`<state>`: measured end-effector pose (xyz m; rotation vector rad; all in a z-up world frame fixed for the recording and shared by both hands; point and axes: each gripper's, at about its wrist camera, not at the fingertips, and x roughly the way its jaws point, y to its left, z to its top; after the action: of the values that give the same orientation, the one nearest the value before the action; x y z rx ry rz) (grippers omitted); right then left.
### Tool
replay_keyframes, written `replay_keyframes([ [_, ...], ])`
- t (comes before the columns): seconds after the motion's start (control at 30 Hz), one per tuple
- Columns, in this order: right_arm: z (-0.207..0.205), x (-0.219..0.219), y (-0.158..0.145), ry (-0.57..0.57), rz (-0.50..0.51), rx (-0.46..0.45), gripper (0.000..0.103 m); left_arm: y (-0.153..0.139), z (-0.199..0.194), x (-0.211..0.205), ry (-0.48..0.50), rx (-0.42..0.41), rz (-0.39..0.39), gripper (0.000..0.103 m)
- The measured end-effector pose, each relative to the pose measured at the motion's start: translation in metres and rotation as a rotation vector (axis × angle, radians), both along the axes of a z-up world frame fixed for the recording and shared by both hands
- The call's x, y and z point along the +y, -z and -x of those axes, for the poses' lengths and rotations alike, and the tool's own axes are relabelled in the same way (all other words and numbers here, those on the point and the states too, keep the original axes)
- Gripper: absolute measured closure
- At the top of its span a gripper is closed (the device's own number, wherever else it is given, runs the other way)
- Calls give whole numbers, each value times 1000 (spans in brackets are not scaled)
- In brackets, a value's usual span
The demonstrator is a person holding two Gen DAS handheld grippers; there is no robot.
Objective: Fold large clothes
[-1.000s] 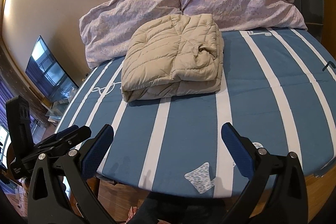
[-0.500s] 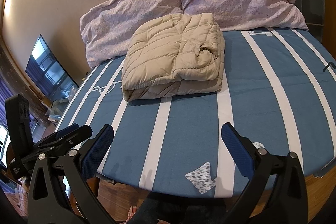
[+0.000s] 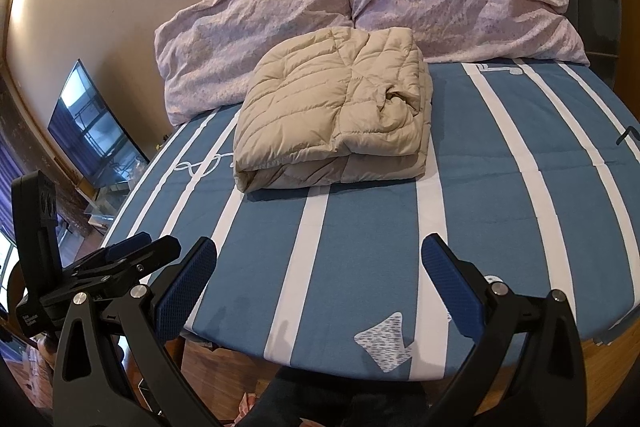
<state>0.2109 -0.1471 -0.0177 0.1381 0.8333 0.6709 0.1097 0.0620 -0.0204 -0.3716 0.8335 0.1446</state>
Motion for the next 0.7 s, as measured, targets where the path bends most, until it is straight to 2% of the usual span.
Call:
replay_keyframes([
  [0.7, -1, 0, 0, 0, -3, 2, 1, 1, -3, -2, 5, 3, -1, 3],
])
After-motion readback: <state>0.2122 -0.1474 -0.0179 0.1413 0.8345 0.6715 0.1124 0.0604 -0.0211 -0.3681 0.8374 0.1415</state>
